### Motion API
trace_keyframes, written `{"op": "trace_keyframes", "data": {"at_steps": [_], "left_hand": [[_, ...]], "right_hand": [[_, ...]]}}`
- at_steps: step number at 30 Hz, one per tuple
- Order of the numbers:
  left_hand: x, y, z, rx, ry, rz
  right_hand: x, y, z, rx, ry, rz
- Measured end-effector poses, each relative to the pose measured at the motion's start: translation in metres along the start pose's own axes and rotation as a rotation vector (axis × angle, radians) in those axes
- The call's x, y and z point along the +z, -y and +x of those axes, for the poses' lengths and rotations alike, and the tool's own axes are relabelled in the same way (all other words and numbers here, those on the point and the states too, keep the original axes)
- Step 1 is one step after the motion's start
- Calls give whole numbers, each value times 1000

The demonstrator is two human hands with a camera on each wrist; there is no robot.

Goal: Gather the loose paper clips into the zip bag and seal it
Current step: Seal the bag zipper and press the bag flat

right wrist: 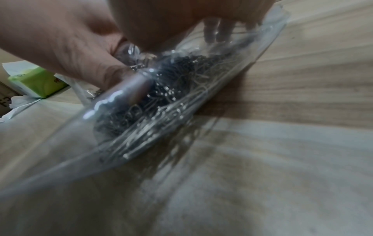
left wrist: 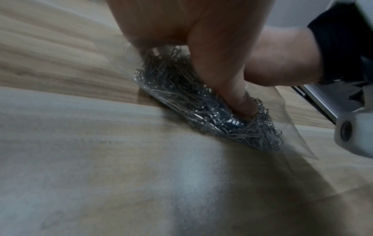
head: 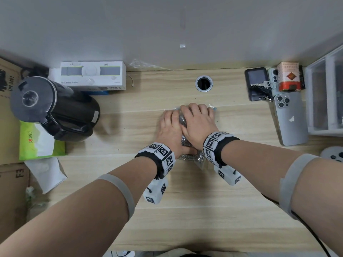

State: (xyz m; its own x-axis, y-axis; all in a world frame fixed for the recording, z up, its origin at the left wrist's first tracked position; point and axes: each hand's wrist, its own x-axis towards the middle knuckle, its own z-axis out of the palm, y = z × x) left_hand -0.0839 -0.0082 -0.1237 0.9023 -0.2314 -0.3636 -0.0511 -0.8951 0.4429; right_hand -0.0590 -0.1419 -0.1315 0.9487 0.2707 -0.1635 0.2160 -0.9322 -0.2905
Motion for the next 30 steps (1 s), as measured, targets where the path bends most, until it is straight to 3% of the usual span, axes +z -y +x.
{"op": "trace_keyframes", "data": {"at_steps": [30], "left_hand": [[4, 5, 3, 14, 26, 12]], "right_hand": [[3, 0, 0, -6, -5, -41]]}}
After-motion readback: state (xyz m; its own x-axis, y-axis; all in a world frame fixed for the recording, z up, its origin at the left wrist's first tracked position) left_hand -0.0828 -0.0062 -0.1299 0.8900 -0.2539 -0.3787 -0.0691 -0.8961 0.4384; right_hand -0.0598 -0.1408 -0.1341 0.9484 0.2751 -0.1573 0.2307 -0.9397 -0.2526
